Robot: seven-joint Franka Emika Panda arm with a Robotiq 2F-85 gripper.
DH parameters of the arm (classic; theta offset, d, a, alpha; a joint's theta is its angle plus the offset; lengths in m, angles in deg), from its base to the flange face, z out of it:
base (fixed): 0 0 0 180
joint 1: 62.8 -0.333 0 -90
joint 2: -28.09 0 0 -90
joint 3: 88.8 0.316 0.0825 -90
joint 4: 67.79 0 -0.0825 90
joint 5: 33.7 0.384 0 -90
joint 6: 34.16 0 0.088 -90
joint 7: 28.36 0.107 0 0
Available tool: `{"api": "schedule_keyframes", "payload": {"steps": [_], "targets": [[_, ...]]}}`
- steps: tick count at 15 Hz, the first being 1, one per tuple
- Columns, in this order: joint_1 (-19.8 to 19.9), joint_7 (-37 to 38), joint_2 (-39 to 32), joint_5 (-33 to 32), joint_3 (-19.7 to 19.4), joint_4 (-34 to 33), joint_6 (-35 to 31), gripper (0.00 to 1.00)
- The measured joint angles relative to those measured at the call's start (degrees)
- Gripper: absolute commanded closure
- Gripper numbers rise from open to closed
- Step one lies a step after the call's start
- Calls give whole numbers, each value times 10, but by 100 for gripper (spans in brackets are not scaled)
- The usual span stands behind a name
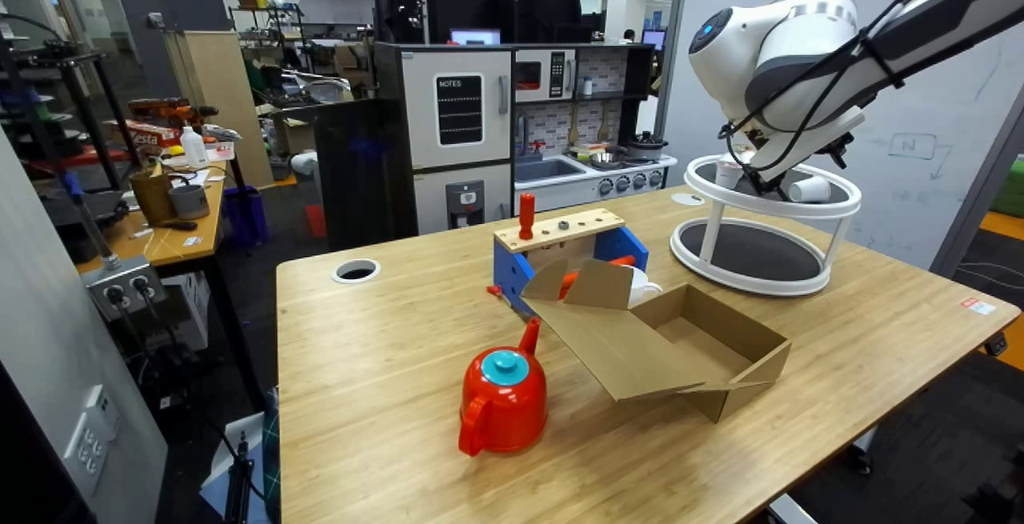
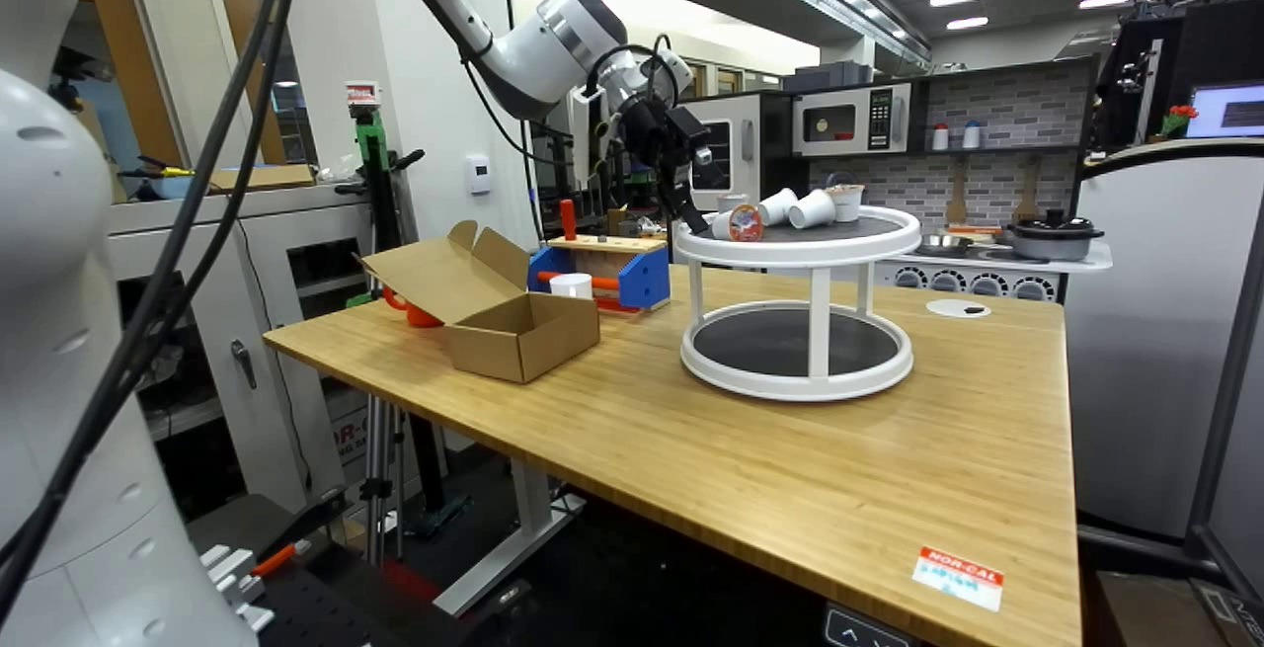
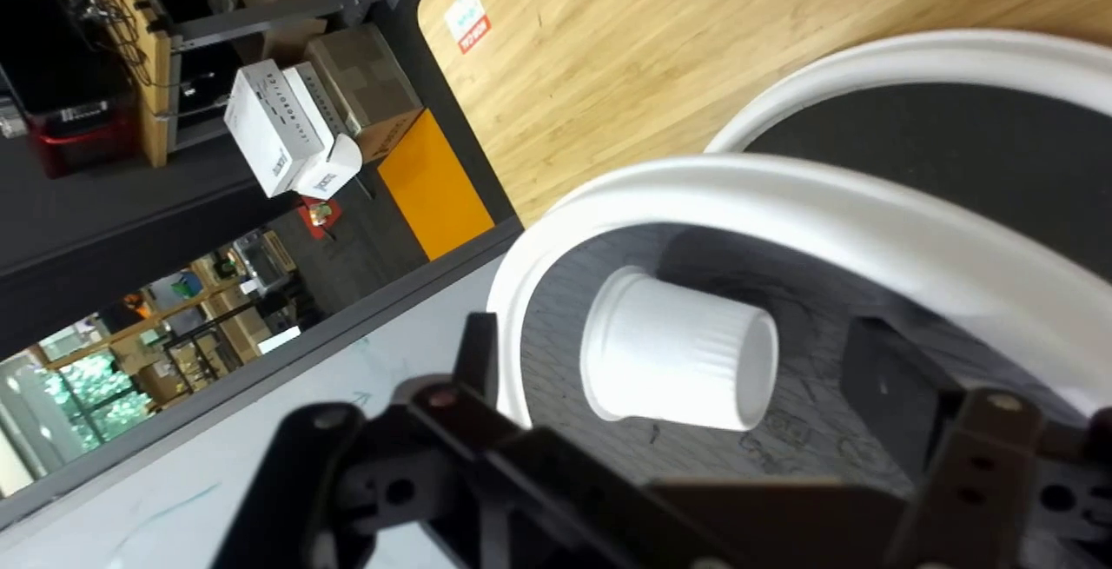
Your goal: Put one of the cups on the stand in the box and then put it back on the stand
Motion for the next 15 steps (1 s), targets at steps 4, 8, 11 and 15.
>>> {"api": "schedule_keyframes", "payload": {"steps": [4,8,11,15], "targets": [[-4,72,17,-72,0,-1,0,0],[-6,101,51,-107,3,5,-1,0],[-6,102,85,-106,15,29,-16,0],[-6,61,147,-50,34,98,-83,0]]}}
